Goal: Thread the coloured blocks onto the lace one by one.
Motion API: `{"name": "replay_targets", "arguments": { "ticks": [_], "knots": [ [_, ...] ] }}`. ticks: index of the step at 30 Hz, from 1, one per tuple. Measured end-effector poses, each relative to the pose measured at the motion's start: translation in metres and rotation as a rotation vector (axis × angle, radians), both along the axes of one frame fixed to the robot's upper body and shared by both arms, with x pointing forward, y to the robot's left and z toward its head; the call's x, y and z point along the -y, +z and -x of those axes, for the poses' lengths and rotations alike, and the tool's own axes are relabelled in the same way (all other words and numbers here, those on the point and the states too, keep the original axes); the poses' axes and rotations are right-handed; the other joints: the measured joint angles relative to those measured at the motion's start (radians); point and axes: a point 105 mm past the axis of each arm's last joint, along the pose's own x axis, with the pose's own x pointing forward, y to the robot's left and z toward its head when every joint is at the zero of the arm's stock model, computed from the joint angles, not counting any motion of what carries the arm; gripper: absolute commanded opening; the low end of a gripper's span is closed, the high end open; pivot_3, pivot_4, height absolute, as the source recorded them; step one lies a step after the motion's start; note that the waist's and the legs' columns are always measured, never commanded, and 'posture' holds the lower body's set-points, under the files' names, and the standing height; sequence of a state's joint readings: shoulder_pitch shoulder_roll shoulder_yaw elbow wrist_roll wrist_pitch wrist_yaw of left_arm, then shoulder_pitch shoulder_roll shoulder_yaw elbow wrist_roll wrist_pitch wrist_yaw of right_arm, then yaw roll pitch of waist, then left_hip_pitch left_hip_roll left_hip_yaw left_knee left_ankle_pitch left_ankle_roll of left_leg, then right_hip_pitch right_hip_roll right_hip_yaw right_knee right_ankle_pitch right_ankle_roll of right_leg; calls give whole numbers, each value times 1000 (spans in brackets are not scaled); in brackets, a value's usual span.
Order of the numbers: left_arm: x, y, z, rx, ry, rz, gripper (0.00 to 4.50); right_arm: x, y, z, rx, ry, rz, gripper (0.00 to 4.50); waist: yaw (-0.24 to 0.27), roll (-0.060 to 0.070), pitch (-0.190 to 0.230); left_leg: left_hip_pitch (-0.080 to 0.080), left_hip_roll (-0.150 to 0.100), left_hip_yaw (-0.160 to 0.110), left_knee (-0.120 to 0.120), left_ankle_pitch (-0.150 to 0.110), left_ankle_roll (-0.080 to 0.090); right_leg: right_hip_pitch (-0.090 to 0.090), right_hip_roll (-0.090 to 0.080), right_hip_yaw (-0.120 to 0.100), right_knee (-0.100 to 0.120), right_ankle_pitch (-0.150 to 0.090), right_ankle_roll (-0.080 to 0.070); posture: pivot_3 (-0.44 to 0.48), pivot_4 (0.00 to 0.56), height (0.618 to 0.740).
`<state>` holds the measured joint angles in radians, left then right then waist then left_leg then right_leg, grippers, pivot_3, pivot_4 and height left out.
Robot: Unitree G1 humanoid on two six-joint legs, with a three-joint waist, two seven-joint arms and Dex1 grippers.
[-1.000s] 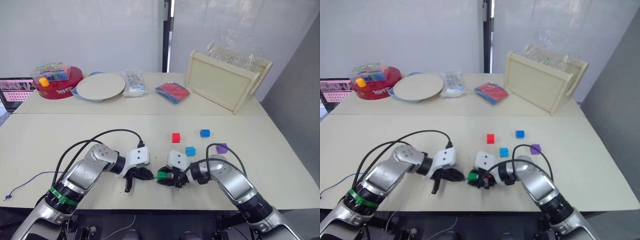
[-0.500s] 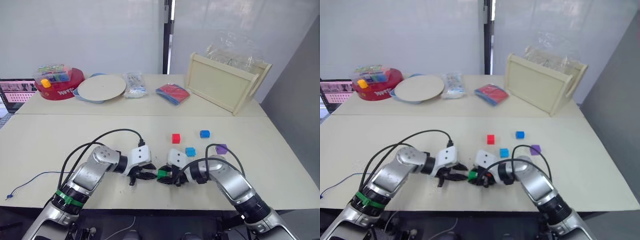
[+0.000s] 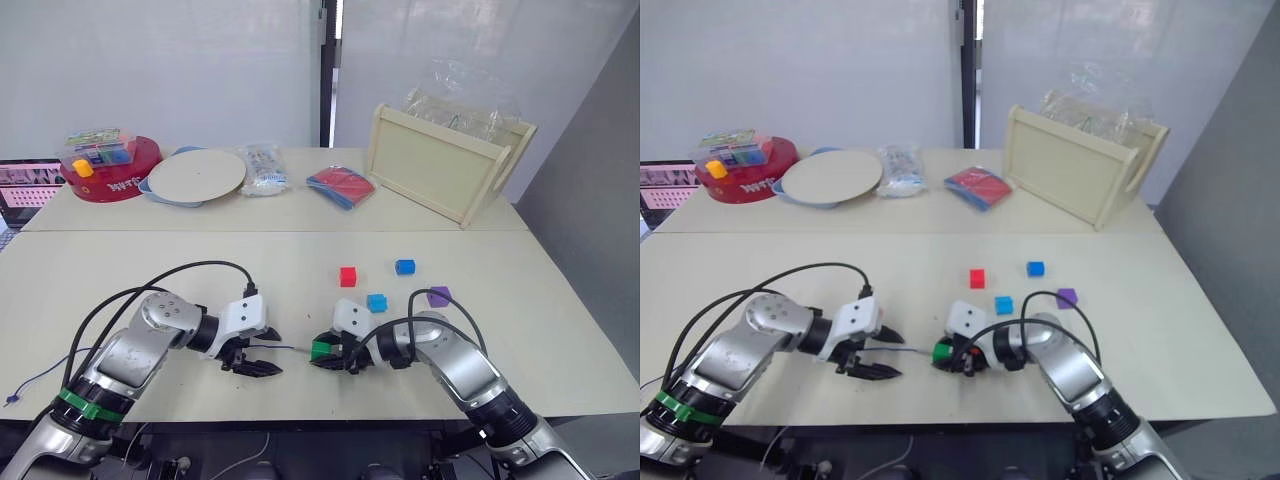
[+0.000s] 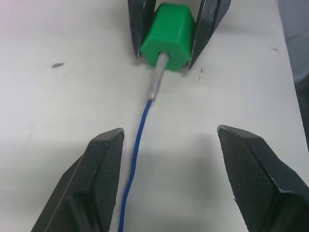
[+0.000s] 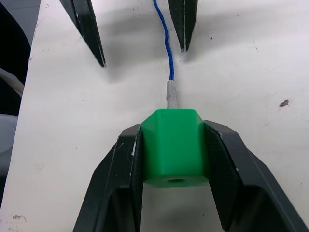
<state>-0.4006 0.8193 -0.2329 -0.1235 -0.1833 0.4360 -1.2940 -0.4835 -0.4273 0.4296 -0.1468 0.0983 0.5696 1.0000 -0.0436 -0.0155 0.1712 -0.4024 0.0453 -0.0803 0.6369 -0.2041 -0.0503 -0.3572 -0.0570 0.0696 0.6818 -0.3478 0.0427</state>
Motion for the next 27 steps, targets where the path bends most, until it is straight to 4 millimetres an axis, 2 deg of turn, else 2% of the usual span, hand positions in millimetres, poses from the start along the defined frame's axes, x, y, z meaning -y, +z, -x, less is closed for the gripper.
{"name": "replay_targets", "arguments": {
  "ticks": [5, 11, 15, 22, 27],
  "knots": [
    [-12, -7, -1, 18, 30, -9, 3264, 0, 0, 0, -1, -2, -2, 1296, 1, 0, 0, 0, 0, 0, 0, 0, 0, 0, 0, 0, 0, 0, 0, 0, 150, 740],
    [-12, -9, -7, 65, 38, 5, 1404, 1, 0, 0, -2, -3, -2, 1296, 1, 0, 0, 0, 0, 0, -1, 0, 0, 0, 0, 0, -1, 0, 0, 0, 150, 740],
    [-5, -10, -9, 71, 35, 38, 117, 2, 1, 0, 1, -5, 2, 1296, 3, 0, 0, 0, 0, 0, -1, 0, 0, 0, 0, 0, -1, 0, 0, 0, 150, 740],
    [15, -12, -9, 64, -11, 81, 22, 3, 1, 1, 1, -11, 4, 1296, 6, 0, 0, -1, -1, 0, -1, 0, 0, 0, -1, 0, -1, 0, 0, 0, 150, 740],
    [37, -10, -9, 57, -63, 115, 22, 3, 1, 2, -3, -18, 3, 1296, 5, 0, 0, -2, -1, 0, 0, 0, 0, 0, -1, 0, -1, 0, 0, 0, 150, 740]
  ]
}}
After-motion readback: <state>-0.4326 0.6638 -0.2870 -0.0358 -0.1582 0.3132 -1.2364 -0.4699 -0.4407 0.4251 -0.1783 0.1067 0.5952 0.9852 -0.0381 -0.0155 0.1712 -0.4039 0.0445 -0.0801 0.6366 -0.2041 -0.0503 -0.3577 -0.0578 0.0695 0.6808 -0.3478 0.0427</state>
